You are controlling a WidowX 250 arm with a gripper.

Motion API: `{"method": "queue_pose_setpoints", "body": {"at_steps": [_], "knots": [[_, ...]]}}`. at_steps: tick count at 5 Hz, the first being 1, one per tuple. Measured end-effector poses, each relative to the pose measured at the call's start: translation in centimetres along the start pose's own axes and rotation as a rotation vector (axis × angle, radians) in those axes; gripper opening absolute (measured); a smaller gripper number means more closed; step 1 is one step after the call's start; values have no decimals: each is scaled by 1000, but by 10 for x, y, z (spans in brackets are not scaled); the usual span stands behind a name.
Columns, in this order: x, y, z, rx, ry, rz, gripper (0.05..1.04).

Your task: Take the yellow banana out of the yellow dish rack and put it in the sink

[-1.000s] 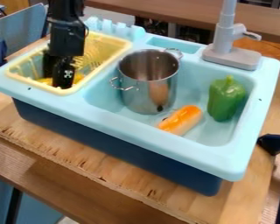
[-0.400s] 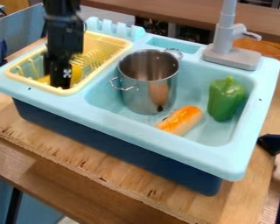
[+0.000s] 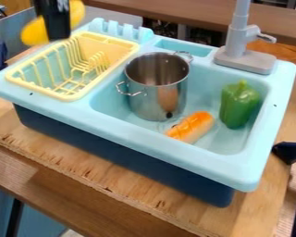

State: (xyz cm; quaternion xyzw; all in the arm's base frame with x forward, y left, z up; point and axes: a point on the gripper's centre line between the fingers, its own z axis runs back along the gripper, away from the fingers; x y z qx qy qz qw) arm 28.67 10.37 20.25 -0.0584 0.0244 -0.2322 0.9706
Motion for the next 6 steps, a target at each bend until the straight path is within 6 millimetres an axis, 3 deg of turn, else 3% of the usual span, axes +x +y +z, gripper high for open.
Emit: {"method": "queue_pose_setpoints", "body": {"at_steps": [1, 2, 4, 5, 6], "knots": [[4, -21, 37, -3, 2, 7, 478], [26, -54, 35, -73, -4, -23, 478], [39, -149, 5, -72, 8, -71, 478], [44, -172, -14, -57, 1, -76, 478], [59, -174, -28, -15, 6, -84, 478]]}}
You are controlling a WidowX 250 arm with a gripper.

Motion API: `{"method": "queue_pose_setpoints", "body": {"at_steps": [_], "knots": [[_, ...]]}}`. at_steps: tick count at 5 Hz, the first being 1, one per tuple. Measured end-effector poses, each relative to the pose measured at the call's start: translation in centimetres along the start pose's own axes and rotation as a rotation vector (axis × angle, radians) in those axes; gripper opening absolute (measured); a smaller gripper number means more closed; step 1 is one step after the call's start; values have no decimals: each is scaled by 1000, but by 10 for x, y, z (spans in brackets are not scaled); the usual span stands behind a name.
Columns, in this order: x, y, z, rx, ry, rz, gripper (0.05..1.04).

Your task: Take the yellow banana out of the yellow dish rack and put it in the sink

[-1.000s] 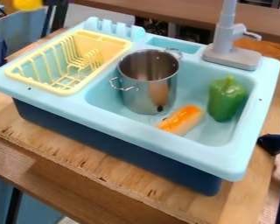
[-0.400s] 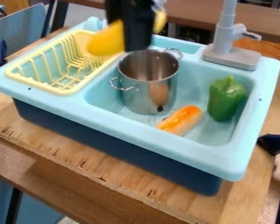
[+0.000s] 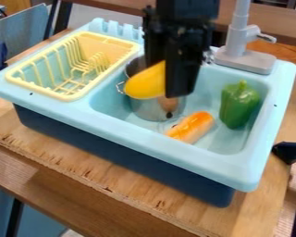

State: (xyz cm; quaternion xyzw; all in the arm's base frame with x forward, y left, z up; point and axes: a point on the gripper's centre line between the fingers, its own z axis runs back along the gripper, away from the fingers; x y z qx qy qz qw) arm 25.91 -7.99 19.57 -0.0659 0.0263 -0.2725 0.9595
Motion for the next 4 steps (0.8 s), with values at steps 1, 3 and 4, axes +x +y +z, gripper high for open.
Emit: {"method": "queue_pose_setpoints", "body": {"at_steps": [1, 3, 4], "knots": [[12, 17, -6, 28, 22, 28, 478], [36, 39, -15, 36, 9, 68, 478], [41, 28, -32, 5, -8, 87, 478]]}}
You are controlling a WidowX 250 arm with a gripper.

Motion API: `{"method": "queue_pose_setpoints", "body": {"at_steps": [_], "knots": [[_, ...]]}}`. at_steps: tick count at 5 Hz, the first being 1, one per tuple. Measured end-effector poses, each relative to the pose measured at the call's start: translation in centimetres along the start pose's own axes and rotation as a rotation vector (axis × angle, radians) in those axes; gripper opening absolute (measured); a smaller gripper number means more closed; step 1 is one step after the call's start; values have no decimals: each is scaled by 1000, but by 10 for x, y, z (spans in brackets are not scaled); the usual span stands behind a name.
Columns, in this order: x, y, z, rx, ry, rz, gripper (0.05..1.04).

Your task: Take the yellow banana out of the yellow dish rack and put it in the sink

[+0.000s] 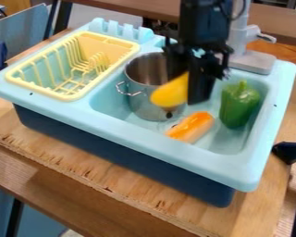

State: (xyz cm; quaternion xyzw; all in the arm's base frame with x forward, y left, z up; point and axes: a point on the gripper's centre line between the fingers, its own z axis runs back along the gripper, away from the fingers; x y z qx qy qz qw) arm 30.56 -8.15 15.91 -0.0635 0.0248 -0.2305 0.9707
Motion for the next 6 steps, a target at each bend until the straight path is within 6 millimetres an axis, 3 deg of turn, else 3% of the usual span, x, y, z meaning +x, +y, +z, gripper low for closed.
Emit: {"method": "queue_pose_setpoints", "body": {"at_steps": [2, 6], "knots": [[3, -14, -17, -149, -55, 46, 478], [24, -2, -29, -111, -80, 110, 478]]}}
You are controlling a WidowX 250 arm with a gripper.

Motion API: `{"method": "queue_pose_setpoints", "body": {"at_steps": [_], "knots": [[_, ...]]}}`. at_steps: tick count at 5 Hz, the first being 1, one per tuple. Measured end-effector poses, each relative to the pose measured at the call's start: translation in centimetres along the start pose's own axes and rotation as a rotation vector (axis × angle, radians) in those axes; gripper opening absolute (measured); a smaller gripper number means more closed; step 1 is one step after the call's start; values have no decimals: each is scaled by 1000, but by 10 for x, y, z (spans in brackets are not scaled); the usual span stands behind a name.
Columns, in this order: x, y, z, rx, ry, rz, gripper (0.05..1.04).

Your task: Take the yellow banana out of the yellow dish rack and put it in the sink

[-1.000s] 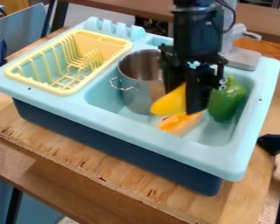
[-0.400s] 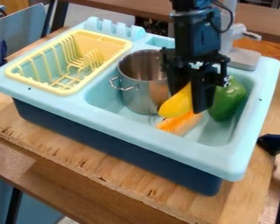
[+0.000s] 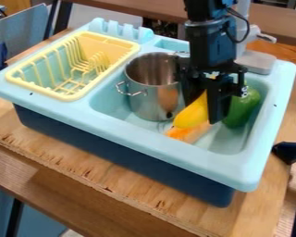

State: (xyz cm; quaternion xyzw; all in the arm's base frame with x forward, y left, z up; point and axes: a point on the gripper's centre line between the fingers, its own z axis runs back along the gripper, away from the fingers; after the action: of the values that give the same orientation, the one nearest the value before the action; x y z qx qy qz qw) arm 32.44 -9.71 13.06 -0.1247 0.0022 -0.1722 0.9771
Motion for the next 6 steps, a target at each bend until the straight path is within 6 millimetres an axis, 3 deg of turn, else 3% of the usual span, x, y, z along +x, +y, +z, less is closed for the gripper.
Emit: {"method": "queue_pose_setpoints", "body": {"at_steps": [1, 5, 6], "knots": [[-8, -3, -15, -11, 26, 12, 478], [-7, 5, -52, 6, 67, 44, 478], [-6, 0, -53, 15, 67, 33, 543]]}}
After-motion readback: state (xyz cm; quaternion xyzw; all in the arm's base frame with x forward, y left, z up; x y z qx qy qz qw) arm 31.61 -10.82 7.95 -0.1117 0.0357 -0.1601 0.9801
